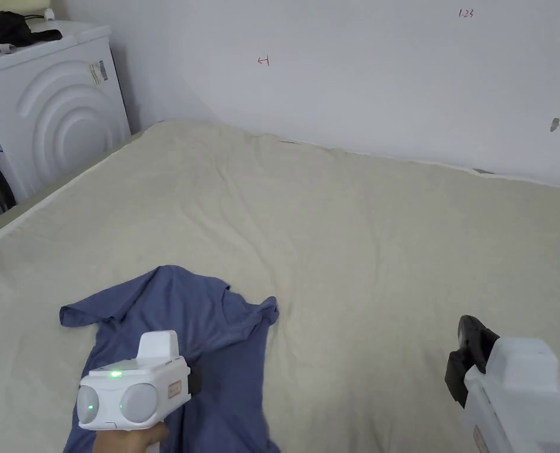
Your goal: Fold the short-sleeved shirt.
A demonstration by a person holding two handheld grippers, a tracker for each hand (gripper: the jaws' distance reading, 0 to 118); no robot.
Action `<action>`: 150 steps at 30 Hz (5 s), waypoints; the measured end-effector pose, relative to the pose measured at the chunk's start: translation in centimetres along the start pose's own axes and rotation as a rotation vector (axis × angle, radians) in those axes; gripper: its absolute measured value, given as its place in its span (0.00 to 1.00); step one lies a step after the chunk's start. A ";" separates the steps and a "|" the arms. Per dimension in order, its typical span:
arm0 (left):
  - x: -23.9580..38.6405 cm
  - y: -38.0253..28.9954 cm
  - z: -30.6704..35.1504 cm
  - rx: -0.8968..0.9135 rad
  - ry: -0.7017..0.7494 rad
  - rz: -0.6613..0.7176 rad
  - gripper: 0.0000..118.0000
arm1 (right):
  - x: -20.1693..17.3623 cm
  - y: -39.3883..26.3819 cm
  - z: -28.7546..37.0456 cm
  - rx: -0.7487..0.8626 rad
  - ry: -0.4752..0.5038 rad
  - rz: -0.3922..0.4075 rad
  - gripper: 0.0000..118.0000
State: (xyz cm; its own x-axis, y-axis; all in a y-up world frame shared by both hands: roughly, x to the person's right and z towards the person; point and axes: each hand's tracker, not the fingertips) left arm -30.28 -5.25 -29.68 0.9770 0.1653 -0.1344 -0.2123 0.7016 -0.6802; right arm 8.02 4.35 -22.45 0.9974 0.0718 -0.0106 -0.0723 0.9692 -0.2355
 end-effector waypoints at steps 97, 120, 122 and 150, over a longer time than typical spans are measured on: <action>16.6 2.5 -1.2 -0.050 -0.222 -0.225 0.03 | 12.8 0.9 7.3 0.109 -0.267 -0.071 0.02; 18.5 -1.1 -10.0 -0.182 -0.150 -0.234 0.05 | 17.7 -8.4 -2.8 -0.432 -0.243 -0.180 0.57; 18.3 -0.4 -9.0 -0.164 -0.169 -0.218 0.05 | 17.9 -10.2 -4.5 -0.534 -0.236 -0.213 0.78; 15.9 4.6 -2.6 0.027 -0.269 -0.173 0.05 | 23.1 -10.5 -6.0 -0.439 -0.172 -0.180 0.03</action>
State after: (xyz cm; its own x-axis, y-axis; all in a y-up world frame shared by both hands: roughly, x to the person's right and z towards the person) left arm -15.68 -1.15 -36.83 0.9597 0.2167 0.1789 -0.0476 0.7528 -0.6565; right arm 31.81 -5.58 -26.10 0.9756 -0.0140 0.2192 0.1472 0.7821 -0.6055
